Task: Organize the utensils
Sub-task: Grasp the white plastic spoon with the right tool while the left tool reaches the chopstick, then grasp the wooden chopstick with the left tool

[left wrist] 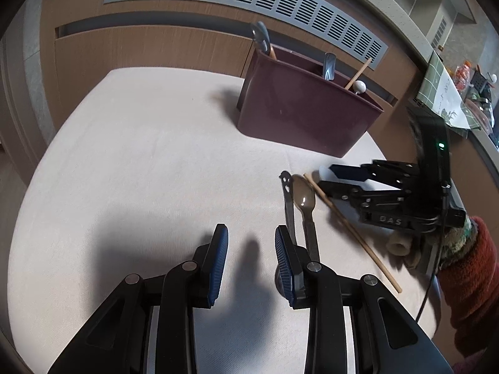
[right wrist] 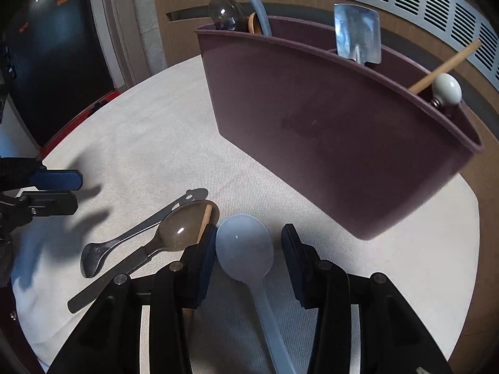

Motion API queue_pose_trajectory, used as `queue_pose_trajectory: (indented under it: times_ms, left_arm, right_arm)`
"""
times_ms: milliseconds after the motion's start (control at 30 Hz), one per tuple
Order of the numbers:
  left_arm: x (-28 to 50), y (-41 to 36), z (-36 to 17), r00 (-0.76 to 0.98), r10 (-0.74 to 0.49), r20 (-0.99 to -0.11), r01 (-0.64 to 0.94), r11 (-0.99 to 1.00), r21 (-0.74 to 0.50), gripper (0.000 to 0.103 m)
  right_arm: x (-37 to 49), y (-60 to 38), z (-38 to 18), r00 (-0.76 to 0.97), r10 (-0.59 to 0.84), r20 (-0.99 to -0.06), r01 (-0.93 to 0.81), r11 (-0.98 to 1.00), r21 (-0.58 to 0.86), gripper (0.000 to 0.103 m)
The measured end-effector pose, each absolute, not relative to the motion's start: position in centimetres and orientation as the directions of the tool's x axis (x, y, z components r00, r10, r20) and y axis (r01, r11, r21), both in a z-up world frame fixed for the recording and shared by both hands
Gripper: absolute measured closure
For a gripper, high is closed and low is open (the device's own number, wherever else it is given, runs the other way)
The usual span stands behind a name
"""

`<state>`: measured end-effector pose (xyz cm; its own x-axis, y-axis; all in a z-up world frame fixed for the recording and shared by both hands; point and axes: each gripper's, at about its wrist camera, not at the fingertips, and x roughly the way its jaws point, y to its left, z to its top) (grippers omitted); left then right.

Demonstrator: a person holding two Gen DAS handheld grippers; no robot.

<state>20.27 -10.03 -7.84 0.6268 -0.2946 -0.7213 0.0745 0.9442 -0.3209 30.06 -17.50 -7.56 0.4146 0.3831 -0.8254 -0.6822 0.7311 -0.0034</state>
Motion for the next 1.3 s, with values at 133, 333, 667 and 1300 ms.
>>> queue_pose_trajectory:
  times_ms: [133,333,667,1300]
  left_arm:
    - [20.3,-10.8,-8.0,0.61,-0.316,-0.727,0.097,0.94,-0.327,0.07]
    - [20.2,-14.1,-7.8,0.548,-0.384,-0.743,0.188,0.922,-0.338,0.071]
    - [21.3,-24.4,-7.0,0.405,-0.52,-0.753,0.442,0.832,-0.337,0.07]
    - [17.0,-11.7,-8.4,0.461,-0.364,-0.809,0.335,0.916,-0.221,0.071]
  right_arm:
    - [28.9,-20.5,-7.1,0.428,0.391,-0.815,-0.619,0.784,0.051,0.072]
    - [24.0,-26.6,-5.4,0.52,0.343,-0.782,-0.486,0.872,0.059,0.072]
    - [16.9,-34.5,-6.0,0.637,0.243,-0.732,-0.235,0.965,0.116,0.071]
    - [16.5,-33.7,-6.6,0.645,0.253,-0.721,-0.208,0.966,0.153,0.07]
